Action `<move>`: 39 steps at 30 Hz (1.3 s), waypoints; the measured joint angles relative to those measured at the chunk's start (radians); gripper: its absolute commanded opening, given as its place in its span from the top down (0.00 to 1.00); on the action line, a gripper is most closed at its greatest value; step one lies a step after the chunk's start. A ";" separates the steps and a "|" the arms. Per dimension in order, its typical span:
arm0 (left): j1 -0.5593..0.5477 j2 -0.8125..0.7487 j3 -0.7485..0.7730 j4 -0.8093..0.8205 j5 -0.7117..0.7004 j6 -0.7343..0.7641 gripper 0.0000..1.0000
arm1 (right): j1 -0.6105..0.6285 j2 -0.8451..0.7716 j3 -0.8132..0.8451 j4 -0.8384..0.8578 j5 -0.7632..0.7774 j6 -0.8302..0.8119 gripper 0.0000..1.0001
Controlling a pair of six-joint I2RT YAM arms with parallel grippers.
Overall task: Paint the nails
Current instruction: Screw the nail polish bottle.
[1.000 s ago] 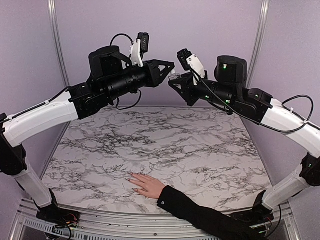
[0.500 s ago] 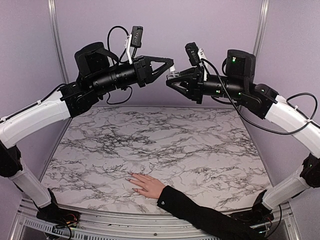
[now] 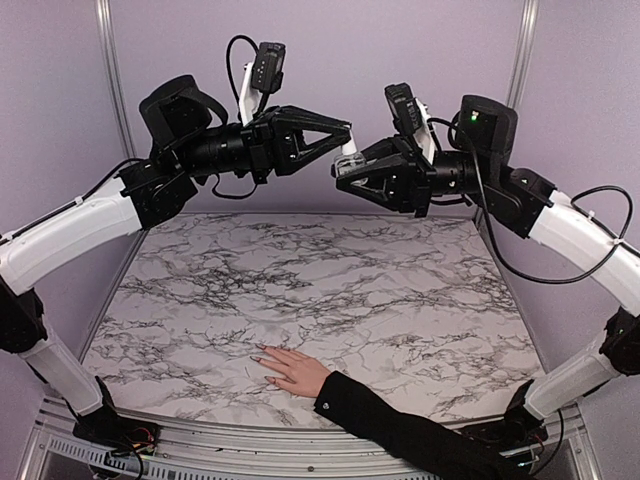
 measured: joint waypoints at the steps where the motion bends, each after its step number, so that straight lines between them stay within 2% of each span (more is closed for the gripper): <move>1: 0.000 0.002 0.002 0.002 0.009 0.000 0.97 | 0.000 0.000 0.000 0.001 -0.009 0.004 1.00; 4: 0.003 0.004 0.006 0.003 0.025 -0.002 0.89 | 0.001 0.002 -0.001 0.004 -0.028 0.014 1.00; 8: 0.017 0.004 0.006 0.002 0.024 -0.015 0.71 | 0.001 0.001 -0.014 0.010 -0.022 0.006 1.00; 12: 0.031 0.003 -0.019 -0.045 0.012 -0.039 0.56 | -0.001 -0.007 -0.025 0.032 0.038 -0.016 1.00; 14: 0.035 -0.002 -0.029 -0.053 -0.023 -0.039 0.52 | -0.002 -0.014 -0.031 0.020 0.079 -0.034 1.00; 20: 0.043 -0.045 -0.092 -0.102 -0.191 -0.051 0.47 | -0.001 -0.034 -0.045 0.008 0.283 -0.083 1.00; 30: -0.003 -0.045 -0.096 -0.130 -0.518 -0.057 0.44 | 0.060 -0.048 -0.071 -0.034 0.775 -0.175 1.00; 35: -0.032 -0.011 -0.034 -0.135 -0.623 -0.072 0.47 | 0.098 -0.041 -0.072 -0.046 0.926 -0.211 1.00; 39: -0.036 0.008 -0.016 -0.135 -0.671 -0.097 0.52 | 0.116 -0.035 -0.073 -0.047 0.987 -0.226 1.00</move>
